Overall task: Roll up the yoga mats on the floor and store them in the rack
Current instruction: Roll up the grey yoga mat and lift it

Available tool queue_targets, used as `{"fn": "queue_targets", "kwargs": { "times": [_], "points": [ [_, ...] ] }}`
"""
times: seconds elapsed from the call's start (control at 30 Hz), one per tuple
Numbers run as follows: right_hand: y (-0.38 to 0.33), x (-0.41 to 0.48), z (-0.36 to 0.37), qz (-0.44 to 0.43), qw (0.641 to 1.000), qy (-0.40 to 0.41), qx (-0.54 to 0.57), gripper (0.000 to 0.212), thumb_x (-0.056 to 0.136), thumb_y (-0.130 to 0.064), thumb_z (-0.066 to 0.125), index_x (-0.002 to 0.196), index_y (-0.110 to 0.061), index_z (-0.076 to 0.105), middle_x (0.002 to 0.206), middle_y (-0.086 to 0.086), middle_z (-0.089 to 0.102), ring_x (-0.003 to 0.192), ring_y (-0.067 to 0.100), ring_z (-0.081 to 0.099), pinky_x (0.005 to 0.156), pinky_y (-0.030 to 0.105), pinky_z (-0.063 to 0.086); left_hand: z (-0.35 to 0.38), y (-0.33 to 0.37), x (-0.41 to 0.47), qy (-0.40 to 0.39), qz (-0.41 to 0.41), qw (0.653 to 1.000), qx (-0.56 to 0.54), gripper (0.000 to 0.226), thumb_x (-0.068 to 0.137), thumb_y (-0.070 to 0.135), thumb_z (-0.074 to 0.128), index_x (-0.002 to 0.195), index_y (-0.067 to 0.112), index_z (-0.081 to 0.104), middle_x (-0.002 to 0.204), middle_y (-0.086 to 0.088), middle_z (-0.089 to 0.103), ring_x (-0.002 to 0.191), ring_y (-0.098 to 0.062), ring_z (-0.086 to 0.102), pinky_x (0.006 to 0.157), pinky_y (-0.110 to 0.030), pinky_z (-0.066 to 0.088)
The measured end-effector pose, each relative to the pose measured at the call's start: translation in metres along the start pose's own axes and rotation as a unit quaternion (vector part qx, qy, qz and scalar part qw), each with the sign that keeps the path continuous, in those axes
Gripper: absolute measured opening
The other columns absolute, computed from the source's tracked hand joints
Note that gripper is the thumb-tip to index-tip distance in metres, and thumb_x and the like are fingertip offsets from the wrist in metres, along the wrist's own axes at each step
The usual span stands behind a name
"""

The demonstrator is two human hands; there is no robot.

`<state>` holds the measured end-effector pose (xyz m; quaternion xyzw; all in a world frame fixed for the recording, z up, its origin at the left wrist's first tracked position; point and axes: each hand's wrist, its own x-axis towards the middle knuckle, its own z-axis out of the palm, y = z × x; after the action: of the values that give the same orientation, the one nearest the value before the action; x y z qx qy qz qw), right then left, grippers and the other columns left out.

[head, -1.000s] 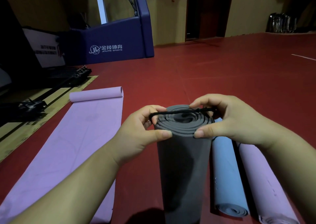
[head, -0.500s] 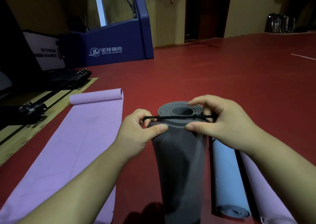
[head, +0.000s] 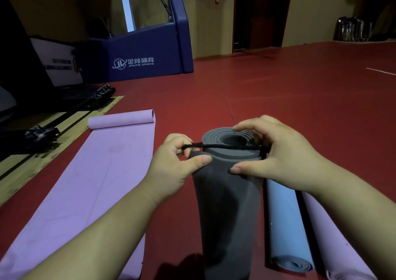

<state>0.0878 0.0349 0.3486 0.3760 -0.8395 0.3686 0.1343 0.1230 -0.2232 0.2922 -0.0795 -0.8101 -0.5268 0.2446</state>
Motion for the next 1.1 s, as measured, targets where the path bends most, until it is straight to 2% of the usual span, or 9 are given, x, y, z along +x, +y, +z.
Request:
{"fn": "queue_targets", "kwargs": {
  "times": [0.1,0.27,0.43,0.57,0.67,0.8,0.87,0.97,1.1],
  "points": [
    [0.002,0.000,-0.001,-0.010,1.000,-0.009,0.015,0.074,0.058,-0.061,0.087,0.126,-0.044,0.063,0.108,-0.020,0.062,0.106,0.003,0.063,0.091,0.027,0.050,0.002,0.003,-0.002,0.000,0.007,1.000,0.016,0.050,0.064,0.050,0.081,0.071,0.011,0.051,0.099,-0.005,0.054,0.088,-0.013,0.055,0.077,-0.017,0.043],
    [0.003,0.001,0.002,-0.004,1.000,-0.002,0.027,0.066,0.056,-0.067,0.082,0.117,-0.042,0.070,0.101,-0.017,0.070,0.098,0.003,0.068,0.088,0.031,0.054,-0.002,0.005,-0.002,0.024,0.020,0.998,0.050,0.052,0.062,0.058,0.080,0.068,0.014,0.051,0.102,0.006,0.051,0.092,-0.007,0.055,0.080,-0.014,0.042],
    [0.006,-0.001,-0.002,-0.003,1.000,-0.015,-0.004,0.065,0.062,-0.060,0.087,0.122,-0.046,0.067,0.107,-0.026,0.068,0.104,-0.003,0.065,0.092,0.031,0.052,-0.018,-0.002,0.000,-0.099,0.069,0.977,0.177,0.055,0.057,0.064,0.086,0.074,0.029,0.048,0.099,0.009,0.051,0.097,-0.017,0.053,0.087,-0.033,0.047],
    [0.010,-0.001,-0.004,0.000,1.000,-0.021,-0.023,0.061,0.063,-0.064,0.083,0.120,-0.049,0.066,0.106,-0.031,0.068,0.102,-0.008,0.065,0.091,0.028,0.052,-0.013,-0.009,-0.003,-0.036,0.088,0.977,0.192,0.053,0.055,0.067,0.084,0.070,0.032,0.047,0.110,0.019,0.053,0.109,-0.012,0.053,0.093,-0.020,0.041],
    [0.018,-0.001,-0.003,0.016,1.000,0.000,0.008,0.062,0.062,-0.065,0.079,0.119,-0.042,0.070,0.104,-0.025,0.070,0.102,-0.004,0.067,0.091,0.028,0.052,-0.002,-0.005,-0.002,0.011,0.187,0.954,0.232,0.047,0.063,0.061,0.082,0.067,0.026,0.051,0.115,0.007,0.060,0.112,-0.017,0.053,0.099,-0.016,0.036],
    [0.027,-0.003,-0.003,0.024,0.999,0.026,0.015,0.055,0.066,-0.058,0.082,0.116,-0.038,0.072,0.105,-0.024,0.072,0.103,-0.005,0.066,0.092,0.021,0.050,0.012,0.005,-0.001,-0.024,0.306,0.918,0.253,0.041,0.075,0.032,0.086,0.066,0.018,0.048,0.084,-0.001,0.059,0.088,-0.021,0.053,0.083,-0.028,0.042],
    [0.030,-0.004,-0.001,0.023,0.999,0.035,0.008,0.048,0.069,-0.049,0.086,0.114,-0.036,0.073,0.107,-0.023,0.072,0.105,-0.004,0.065,0.093,0.024,0.050,0.013,0.006,0.000,-0.056,0.295,0.917,0.264,0.041,0.079,0.026,0.083,0.066,0.018,0.045,0.072,0.004,0.048,0.075,-0.015,0.043,0.069,-0.028,0.035],
    [0.033,-0.005,0.002,0.010,0.998,0.054,-0.008,0.044,0.073,-0.048,0.088,0.112,-0.036,0.073,0.110,-0.026,0.068,0.106,-0.006,0.062,0.093,0.024,0.049,0.011,0.010,0.000,-0.085,0.219,0.935,0.265,0.030,0.080,0.028,0.080,0.077,0.022,0.051,0.065,0.013,0.042,0.069,-0.005,0.036,0.062,-0.024,0.027],
    [0.034,-0.010,0.011,0.017,0.991,0.128,-0.044,0.049,0.071,-0.054,0.084,0.113,-0.037,0.066,0.107,-0.022,0.047,0.096,-0.008,0.053,0.079,0.004,0.039,0.011,0.008,-0.006,-0.113,0.150,0.953,0.237,0.036,0.083,0.029,0.080,0.107,0.028,0.052,0.071,0.010,0.053,0.078,-0.007,0.049,0.072,-0.034,0.044]
  ]
}}
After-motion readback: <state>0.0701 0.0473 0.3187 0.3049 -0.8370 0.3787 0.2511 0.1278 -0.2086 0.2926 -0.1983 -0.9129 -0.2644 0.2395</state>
